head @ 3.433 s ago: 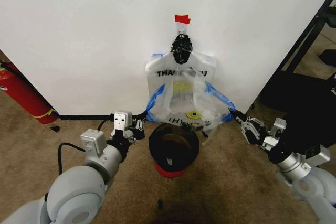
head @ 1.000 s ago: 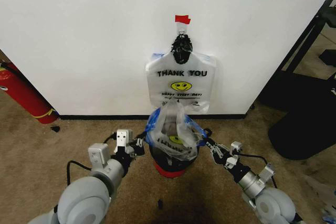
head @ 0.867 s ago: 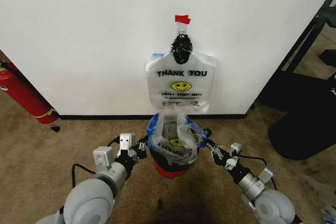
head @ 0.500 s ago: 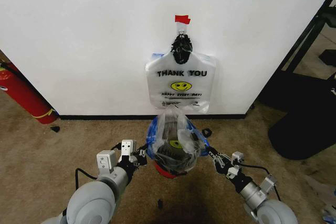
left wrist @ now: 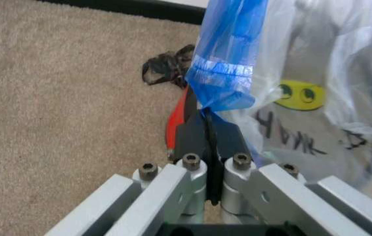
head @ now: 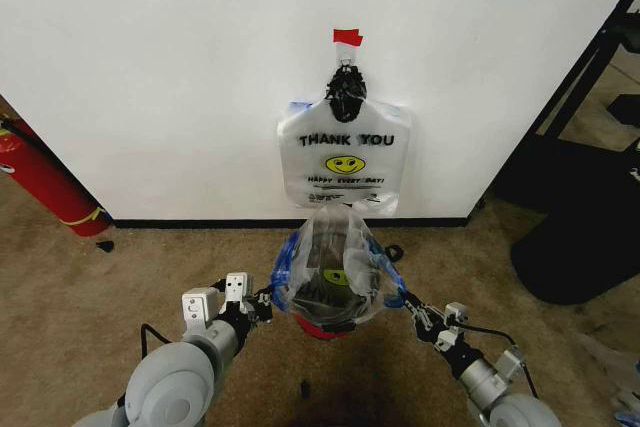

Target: Pick up the garbage bag from the wall and place it over the trash bin.

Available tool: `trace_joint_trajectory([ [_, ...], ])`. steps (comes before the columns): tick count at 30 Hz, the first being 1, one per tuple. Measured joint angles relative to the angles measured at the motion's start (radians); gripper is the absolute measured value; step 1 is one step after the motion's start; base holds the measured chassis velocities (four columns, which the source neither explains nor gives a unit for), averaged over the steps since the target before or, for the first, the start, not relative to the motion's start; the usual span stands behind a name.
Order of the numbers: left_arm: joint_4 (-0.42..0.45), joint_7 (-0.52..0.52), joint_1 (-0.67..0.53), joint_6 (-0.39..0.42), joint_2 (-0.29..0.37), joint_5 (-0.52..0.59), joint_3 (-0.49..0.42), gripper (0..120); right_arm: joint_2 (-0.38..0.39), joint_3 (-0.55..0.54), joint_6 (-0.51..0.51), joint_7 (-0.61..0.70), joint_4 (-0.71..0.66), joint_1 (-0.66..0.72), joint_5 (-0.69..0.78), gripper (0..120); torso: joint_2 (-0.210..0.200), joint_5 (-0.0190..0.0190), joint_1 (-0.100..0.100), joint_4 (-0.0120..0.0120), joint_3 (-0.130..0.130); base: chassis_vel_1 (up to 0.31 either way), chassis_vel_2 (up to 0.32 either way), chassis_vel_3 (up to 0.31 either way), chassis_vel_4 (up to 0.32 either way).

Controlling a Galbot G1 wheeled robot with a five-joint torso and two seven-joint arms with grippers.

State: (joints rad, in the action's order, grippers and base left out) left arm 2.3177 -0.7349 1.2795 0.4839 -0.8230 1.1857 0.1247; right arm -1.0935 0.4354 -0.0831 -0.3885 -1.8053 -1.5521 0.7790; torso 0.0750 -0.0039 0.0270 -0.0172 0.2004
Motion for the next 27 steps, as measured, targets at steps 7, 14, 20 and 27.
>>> trace_joint_trajectory([
  [7,-0.063,0.001,-0.017,0.006,-0.013,0.02,-0.017,0,-0.005,-0.022,-0.001,0.001,0.041,0.025,-0.014,0,0.0,0.0,0.0,0.0,0.0,0.0,0.0,0.0,0.0],
  [14,-0.077,0.005,-0.012,0.012,-0.007,0.024,-0.03,0,-0.002,-0.042,-0.001,0.0,0.072,0.04,-0.025,0,0.0,0.0,0.0,0.0,0.0,0.0,0.0,0.0,0.0],
  [20,-0.077,0.005,0.001,0.016,0.006,0.029,-0.033,0,-0.006,-0.059,-0.001,-0.001,0.089,0.051,-0.039,0,0.0,0.0,0.0,0.0001,0.0,0.0,0.0,0.0,0.0],
  [27,-0.074,0.012,0.021,0.021,0.031,0.03,-0.026,0,-0.003,-0.073,-0.003,-0.005,0.104,0.054,-0.052,0,0.0,0.0,0.0,0.0,0.0,0.0,0.0,0.0,0.0],
])
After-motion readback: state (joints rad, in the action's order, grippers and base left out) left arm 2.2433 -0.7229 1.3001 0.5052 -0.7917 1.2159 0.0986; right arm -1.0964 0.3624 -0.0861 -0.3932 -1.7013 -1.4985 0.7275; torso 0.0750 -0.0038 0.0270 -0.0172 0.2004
